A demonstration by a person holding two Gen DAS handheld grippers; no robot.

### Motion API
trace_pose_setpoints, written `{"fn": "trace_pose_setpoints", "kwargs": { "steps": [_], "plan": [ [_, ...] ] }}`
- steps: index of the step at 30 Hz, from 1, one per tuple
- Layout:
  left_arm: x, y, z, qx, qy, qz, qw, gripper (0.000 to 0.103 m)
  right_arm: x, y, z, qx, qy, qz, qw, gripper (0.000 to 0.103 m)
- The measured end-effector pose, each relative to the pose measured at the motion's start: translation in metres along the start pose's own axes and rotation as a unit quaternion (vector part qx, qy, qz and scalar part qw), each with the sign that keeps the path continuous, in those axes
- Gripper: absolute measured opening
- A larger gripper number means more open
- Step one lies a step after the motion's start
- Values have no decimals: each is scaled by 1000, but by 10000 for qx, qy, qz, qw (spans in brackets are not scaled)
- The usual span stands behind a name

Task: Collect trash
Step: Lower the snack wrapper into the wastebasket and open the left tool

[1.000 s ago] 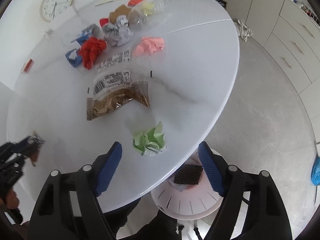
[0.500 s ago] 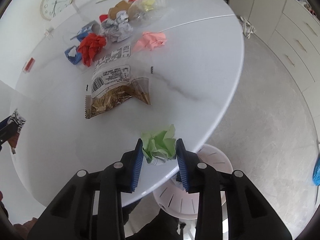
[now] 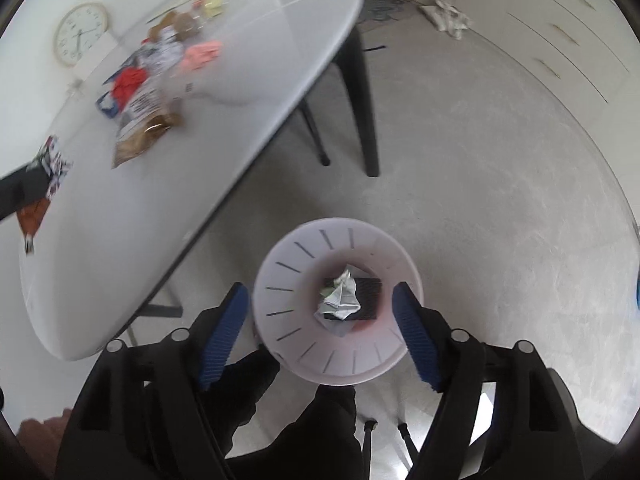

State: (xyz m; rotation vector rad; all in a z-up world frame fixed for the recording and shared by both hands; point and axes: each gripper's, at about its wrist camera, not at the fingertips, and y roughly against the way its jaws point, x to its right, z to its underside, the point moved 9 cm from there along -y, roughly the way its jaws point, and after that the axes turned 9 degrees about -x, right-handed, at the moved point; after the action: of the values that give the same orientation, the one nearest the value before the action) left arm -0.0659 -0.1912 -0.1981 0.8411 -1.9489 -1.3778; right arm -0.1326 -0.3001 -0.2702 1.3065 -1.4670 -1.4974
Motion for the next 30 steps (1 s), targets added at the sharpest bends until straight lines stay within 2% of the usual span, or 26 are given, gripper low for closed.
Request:
{"fn": "trace_pose_setpoints", "kwargs": {
  "steps": [4,9,11,12,14,16,21,30],
  "plan": [
    [31,-14,-1,-130,-58,95,9999,28,32,18,0,196,-292,73,9994,89],
    [64,-27,2,-276,-66,289,9992,29,71,38,0,322,-386,329,9982,91],
    [74,-32,4,-352,-68,359,9987,37,83,46,1,385,-435,365,9976,92],
    [78,-33,5,-383,-57,384,9985,46,87,49,0,415,-450,367,9975,94],
    [81,-34,7,-429,47,313,9986,80,94,55,-1,489,-483,387,9969,96],
    [80,-29,6,-286,201,228,9991,86,96,58,-3,542,-513,377,9965,97],
    [68,-15,6,-143,486,223,9985,91,95,63,-4,574,-531,258,9966,97],
    [12,-2,9,-31,1077,-147,9941,94,70,67,-14,589,-252,233,9977,98]
  ]
}}
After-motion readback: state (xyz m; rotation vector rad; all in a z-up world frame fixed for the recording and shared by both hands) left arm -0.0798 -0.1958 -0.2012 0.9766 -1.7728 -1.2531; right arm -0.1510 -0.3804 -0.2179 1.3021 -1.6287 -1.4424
